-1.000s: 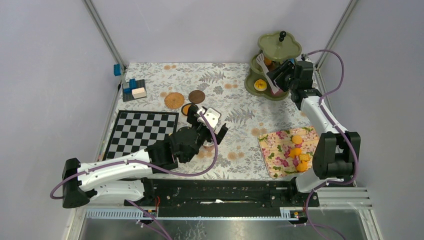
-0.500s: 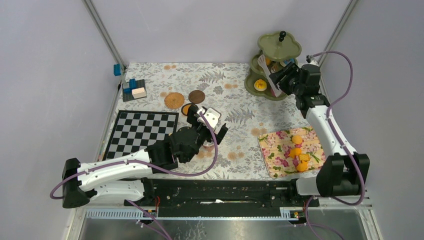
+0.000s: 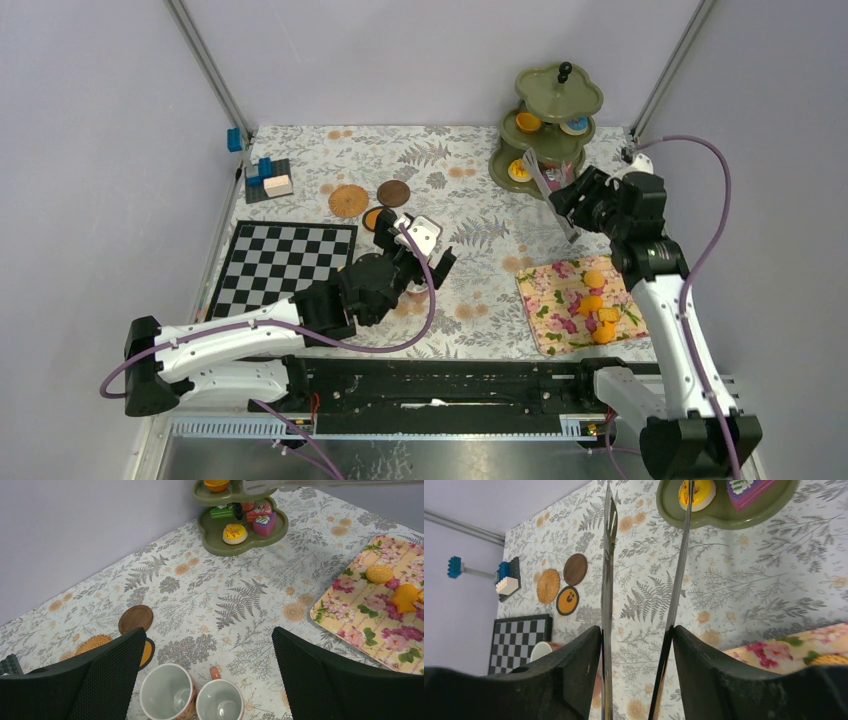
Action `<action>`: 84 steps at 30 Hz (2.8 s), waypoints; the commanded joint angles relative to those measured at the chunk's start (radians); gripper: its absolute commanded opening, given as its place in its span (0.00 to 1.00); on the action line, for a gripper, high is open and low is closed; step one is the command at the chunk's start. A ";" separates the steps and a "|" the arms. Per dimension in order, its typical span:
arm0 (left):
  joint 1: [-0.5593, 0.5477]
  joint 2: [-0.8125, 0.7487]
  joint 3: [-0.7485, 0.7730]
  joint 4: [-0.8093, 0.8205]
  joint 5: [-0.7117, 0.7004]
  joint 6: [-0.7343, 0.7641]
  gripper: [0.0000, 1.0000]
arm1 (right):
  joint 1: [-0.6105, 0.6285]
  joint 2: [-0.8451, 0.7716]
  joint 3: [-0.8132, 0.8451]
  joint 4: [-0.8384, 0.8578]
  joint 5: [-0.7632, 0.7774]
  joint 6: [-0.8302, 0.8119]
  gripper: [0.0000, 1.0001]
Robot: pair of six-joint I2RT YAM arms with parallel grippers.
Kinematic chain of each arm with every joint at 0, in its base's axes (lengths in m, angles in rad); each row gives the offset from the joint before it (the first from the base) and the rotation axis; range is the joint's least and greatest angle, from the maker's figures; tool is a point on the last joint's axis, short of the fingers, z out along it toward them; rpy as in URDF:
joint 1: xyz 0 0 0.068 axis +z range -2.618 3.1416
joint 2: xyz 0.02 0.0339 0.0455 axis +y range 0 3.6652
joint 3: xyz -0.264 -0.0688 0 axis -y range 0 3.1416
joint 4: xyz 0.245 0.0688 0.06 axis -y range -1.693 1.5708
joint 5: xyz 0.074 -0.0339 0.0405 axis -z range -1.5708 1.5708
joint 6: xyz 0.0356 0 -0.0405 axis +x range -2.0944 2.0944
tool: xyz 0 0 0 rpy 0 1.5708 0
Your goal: Serve the afternoon tea
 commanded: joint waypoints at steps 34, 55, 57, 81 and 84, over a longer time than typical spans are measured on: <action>0.008 -0.025 0.002 0.038 0.016 -0.016 0.99 | 0.007 -0.278 -0.084 -0.768 0.402 0.200 0.59; 0.021 -0.020 0.000 0.039 0.019 -0.016 0.99 | 0.007 -0.186 -0.151 -0.632 0.421 0.153 0.49; 0.021 -0.021 0.001 0.038 0.019 -0.017 0.99 | 0.007 -0.184 -0.155 -0.627 0.423 0.152 0.49; 0.021 -0.016 0.011 0.023 0.027 -0.026 0.99 | 0.007 -0.298 -0.094 -0.735 0.443 0.158 0.34; 0.021 -0.015 0.013 0.021 0.028 -0.027 0.99 | 0.007 -0.346 -0.068 -0.736 0.443 0.145 0.34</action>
